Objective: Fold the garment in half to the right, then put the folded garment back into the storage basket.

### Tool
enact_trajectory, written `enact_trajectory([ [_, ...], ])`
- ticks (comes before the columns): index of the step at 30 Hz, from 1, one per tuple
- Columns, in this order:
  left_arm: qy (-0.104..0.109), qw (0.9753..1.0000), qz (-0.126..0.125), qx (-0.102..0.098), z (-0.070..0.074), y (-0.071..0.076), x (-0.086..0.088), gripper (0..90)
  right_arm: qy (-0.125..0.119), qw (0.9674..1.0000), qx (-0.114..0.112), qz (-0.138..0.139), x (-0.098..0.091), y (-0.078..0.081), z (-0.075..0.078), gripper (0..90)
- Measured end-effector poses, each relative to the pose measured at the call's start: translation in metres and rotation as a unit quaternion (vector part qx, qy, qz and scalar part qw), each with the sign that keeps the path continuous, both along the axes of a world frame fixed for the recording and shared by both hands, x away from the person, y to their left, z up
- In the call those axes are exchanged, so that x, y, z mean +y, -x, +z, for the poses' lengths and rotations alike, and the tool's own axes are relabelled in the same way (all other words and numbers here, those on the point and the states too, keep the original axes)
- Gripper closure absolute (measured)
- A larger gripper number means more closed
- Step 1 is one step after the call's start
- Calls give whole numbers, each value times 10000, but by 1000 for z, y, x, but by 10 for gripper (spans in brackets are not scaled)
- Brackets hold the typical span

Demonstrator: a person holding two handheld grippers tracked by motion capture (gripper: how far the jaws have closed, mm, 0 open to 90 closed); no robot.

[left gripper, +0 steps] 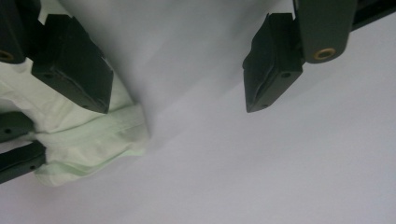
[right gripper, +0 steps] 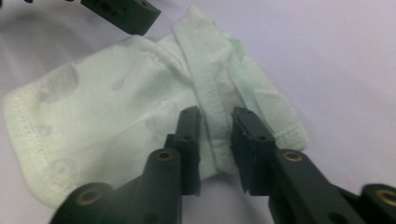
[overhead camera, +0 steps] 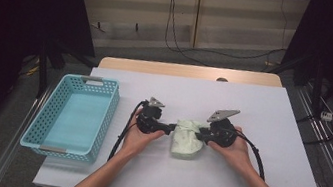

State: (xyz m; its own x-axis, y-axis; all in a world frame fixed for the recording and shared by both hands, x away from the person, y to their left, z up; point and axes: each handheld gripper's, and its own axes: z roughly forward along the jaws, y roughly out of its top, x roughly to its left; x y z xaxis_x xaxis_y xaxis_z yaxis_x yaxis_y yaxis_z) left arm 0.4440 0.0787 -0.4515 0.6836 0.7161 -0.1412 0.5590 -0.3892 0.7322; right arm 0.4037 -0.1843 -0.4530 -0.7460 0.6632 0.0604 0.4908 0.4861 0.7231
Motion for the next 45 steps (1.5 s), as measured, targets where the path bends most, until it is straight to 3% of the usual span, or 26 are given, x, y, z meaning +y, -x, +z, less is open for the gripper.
enact_trajectory([
  [4,114,9999,-1,-41,1,-2,5,202,-192,9998,25,17,0,2,4,602],
  [9,-51,9998,-73,-173,2,3,5,150,-445,9990,-21,-18,-2,5,11,557],
  [12,-27,9997,-92,-204,2,3,5,137,-523,9986,-67,-51,-4,6,13,533],
  [21,239,9992,-38,-309,11,3,10,135,-774,9968,-192,-100,-9,14,21,475],
  [25,405,9983,68,-404,17,2,16,110,-777,9966,-254,-73,-13,27,21,443],
  [29,410,9980,143,-450,18,1,19,103,-803,9964,-253,-18,-16,41,22,408],
  [32,516,9972,197,-495,21,-2,22,148,-841,9961,-243,93,-16,48,21,402],
  [34,545,9971,236,-484,22,-3,23,119,-867,9959,-236,134,-15,51,20,403],
  [45,244,9990,67,-363,14,-10,15,111,-690,9963,-237,457,1,56,22,400],
])
